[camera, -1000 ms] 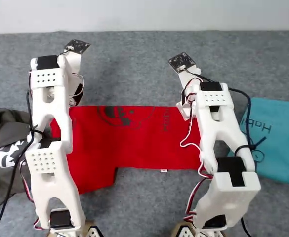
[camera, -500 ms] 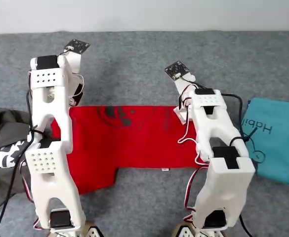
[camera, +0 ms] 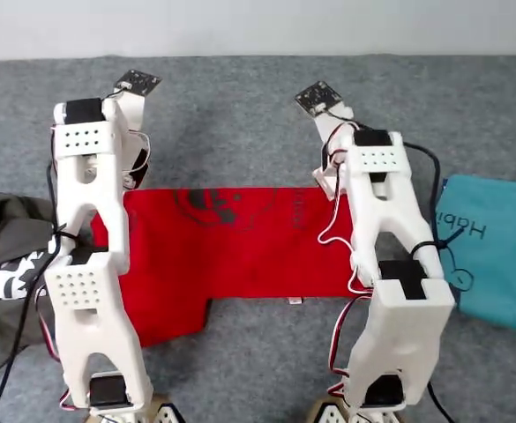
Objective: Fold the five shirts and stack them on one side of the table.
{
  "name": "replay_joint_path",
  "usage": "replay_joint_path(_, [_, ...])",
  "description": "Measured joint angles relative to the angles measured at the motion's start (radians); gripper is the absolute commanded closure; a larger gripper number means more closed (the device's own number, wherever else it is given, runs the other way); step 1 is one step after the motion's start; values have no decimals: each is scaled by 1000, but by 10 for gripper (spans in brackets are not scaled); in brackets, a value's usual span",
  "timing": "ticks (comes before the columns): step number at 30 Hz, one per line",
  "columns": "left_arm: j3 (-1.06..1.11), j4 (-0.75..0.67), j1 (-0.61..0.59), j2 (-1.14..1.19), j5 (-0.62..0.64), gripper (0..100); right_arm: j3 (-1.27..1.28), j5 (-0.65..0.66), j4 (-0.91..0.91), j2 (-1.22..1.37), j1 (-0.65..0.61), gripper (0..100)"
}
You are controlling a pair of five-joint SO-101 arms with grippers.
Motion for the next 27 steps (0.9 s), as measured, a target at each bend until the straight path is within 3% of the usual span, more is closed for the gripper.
replay_joint_path(6, [0, 0, 0, -46, 0, 994, -38, -68, 115, 0, 0, 952])
replay_joint_path(17, [104, 0, -5, -157, 0, 994, -75, -74, 308, 0, -25, 952])
replay_joint_path(27, [146, 2, -143, -236, 0, 994, -75, -83, 423, -2, -75, 952])
